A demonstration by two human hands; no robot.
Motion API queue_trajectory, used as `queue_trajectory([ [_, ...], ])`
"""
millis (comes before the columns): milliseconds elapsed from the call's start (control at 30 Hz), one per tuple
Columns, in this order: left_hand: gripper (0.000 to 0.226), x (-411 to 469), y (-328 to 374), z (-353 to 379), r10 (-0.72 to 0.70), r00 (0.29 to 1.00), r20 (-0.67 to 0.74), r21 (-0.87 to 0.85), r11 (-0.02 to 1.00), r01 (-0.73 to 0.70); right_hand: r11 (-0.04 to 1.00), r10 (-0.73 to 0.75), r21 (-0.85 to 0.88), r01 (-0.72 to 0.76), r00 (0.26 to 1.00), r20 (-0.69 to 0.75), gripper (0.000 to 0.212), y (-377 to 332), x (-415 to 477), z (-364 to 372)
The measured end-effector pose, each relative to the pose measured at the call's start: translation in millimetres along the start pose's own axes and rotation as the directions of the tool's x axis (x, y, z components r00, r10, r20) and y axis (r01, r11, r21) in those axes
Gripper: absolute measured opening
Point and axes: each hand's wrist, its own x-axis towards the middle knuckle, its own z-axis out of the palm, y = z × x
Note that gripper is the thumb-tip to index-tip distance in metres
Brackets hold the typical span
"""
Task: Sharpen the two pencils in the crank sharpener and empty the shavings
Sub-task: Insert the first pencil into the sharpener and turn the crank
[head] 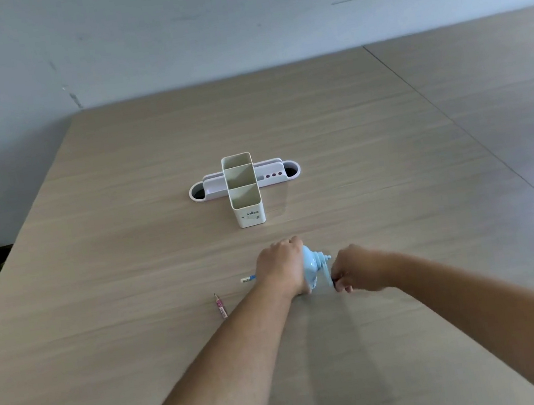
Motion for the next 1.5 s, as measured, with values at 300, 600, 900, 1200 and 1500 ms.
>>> queue_trajectory([
  [300,0.062,1.4,-3.5,2.4,0.022,1.0,-0.012,-0.041,0.999,-0.023,1.0,0.022,0.004,-0.022,0.959,-0.281,0.021,2.7,43.0,-28.0],
  [600,0.059,0.9,-1.7,4.7,0.019,0.999,-0.045,-0.021,1.0,-0.02,0.996,-0.088,-0.024,0.089,0.996,0.018,0.02,-3.5,-6.5,-38.9],
  [900,0.061,3.4,-0.2,5.9,-0.023,0.999,-0.048,-0.03,0.999,0.021,0.997,0.032,-0.069,-0.046,0.981,-0.192,0.022,9.5,27.3,19.7],
  [1200,0.065,0.8,-1.2,5.9,0.006,0.999,-0.037,0.015,1.0,-0.005,0.992,-0.015,-0.125,-0.025,0.949,-0.316,0.018,9.5,43.0,-46.8],
  [1500,0.061,2.4,0.4,7.7,-0.023,0.998,-0.061,0.022,0.999,0.024,0.989,-0.111,-0.098,0.108,0.994,-0.025,0.021,11.7,0.9,-7.5],
])
